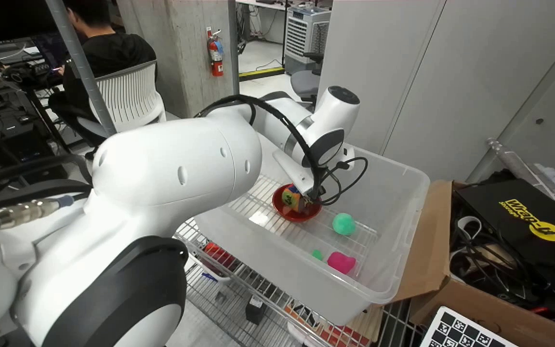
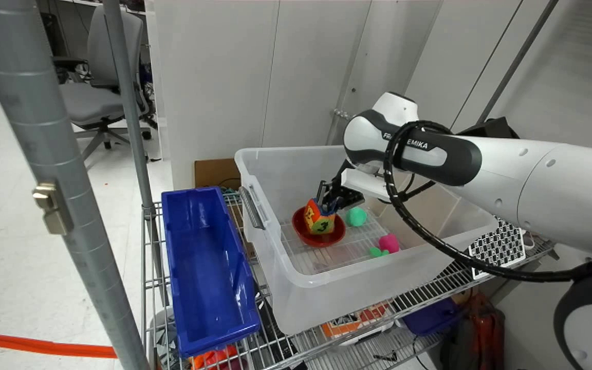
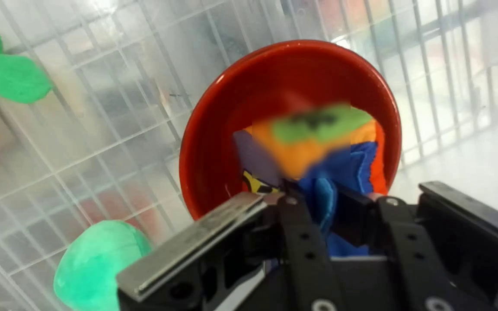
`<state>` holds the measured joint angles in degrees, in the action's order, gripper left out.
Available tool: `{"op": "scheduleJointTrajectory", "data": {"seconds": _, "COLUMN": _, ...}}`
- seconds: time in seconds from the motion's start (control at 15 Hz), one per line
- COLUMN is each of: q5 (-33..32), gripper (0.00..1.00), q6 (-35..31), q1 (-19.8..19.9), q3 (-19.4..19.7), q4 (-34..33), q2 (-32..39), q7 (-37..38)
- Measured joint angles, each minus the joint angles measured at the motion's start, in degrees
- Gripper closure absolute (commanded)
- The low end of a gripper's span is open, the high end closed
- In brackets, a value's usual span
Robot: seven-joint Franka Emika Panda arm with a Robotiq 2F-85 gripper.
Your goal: Pick the cube and put it in the bowl
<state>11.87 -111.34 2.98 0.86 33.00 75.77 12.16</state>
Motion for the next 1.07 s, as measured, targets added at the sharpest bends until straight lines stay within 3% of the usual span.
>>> {"op": "scheduleJointTrajectory", "data": {"seconds": 0.07, "q5": 0.0, "gripper": 0.97, "q6": 0.0, "q1": -0.2, "q3": 0.0, "q4": 0.1, "q2": 0.5, "q7": 0.4}}
{"op": "scheduleJointTrajectory", "data": {"seconds": 0.13, "q5": 0.0, "gripper": 0.64, "q6": 0.0, "q1": -0.4, "q3": 0.0, "q4": 0.2, "q2": 1.0, "q7": 0.7}}
{"op": "scheduleJointTrajectory", "data": {"seconds": 0.2, "q5": 0.0, "gripper": 0.63, "q6": 0.0, "q1": -0.5, "q3": 0.1, "q4": 0.3, "q2": 1.5, "q7": 0.9}}
{"op": "scheduleJointTrajectory", "data": {"seconds": 0.73, "q5": -0.2, "gripper": 0.05, "q6": 0.1, "q1": -0.5, "q3": 1.7, "q4": -0.1, "q2": 1.8, "q7": 3.7}}
{"op": "scheduleJointTrajectory", "data": {"seconds": 0.8, "q5": -0.4, "gripper": 0.0, "q6": 0.1, "q1": -0.5, "q3": 1.9, "q4": -0.2, "q2": 1.6, "q7": 3.9}}
{"op": "scheduleJointTrajectory", "data": {"seconds": 1.07, "q5": -2.2, "gripper": 0.0, "q6": 0.2, "q1": -1.4, "q3": 3.0, "q4": -0.2, "q2": 0.1, "q7": 4.2}}
